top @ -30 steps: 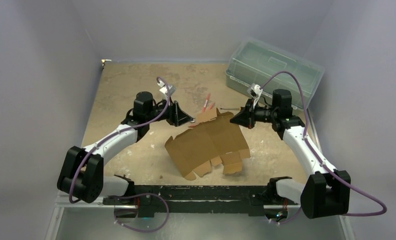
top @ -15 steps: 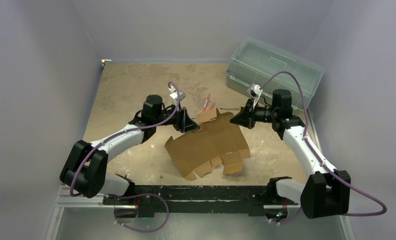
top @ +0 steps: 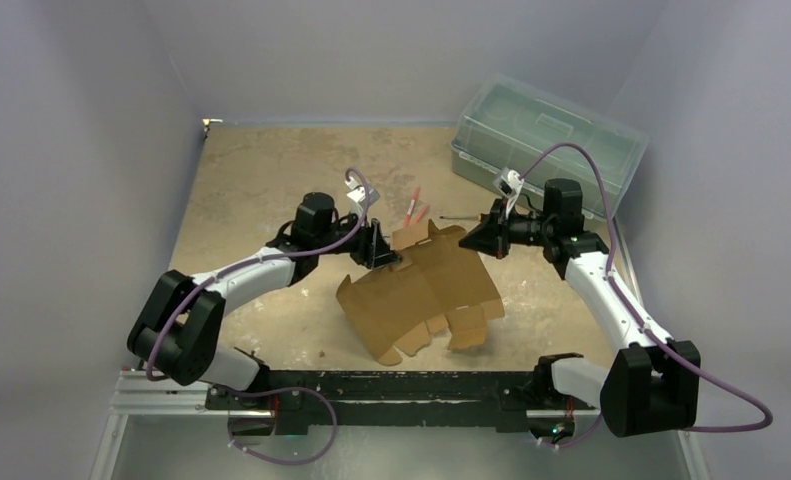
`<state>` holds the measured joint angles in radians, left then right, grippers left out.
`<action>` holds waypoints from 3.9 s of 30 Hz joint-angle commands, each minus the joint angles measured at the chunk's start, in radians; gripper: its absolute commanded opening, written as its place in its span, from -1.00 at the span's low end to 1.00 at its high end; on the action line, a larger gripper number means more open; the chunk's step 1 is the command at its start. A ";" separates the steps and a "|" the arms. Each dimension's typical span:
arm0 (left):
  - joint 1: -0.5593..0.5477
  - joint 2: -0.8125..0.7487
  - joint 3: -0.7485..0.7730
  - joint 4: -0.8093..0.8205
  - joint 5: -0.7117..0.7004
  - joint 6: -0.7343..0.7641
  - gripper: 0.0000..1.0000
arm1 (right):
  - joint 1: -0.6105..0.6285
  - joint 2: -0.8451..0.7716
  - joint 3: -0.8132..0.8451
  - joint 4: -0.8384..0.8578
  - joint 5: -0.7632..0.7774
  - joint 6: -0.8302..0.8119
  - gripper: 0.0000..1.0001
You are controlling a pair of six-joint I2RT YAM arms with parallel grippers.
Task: Fold the paper box
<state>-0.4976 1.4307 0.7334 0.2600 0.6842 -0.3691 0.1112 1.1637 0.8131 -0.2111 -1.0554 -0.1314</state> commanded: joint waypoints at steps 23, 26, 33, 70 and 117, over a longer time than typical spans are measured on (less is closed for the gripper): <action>0.041 -0.094 0.003 0.070 0.001 0.040 0.31 | -0.001 -0.040 0.009 0.015 -0.098 -0.016 -1.00; 0.041 -0.100 -0.008 0.093 0.041 0.032 0.35 | -0.001 -0.052 0.006 0.016 -0.120 -0.021 -1.00; 0.039 -0.073 -0.027 0.150 0.182 -0.019 0.33 | -0.003 -0.072 0.004 0.021 -0.128 -0.025 -1.00; 0.007 -0.027 -0.009 0.163 0.223 -0.059 -0.53 | -0.004 -0.055 -0.002 0.043 -0.135 0.001 -1.00; -0.941 -0.417 -0.145 0.323 -1.488 0.940 0.98 | -0.003 -0.026 0.009 0.003 -0.116 -0.040 -1.00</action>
<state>-1.3804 0.9287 0.5644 0.4362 -0.4389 0.3691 0.1066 1.1332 0.8112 -0.2142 -1.1694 -0.1581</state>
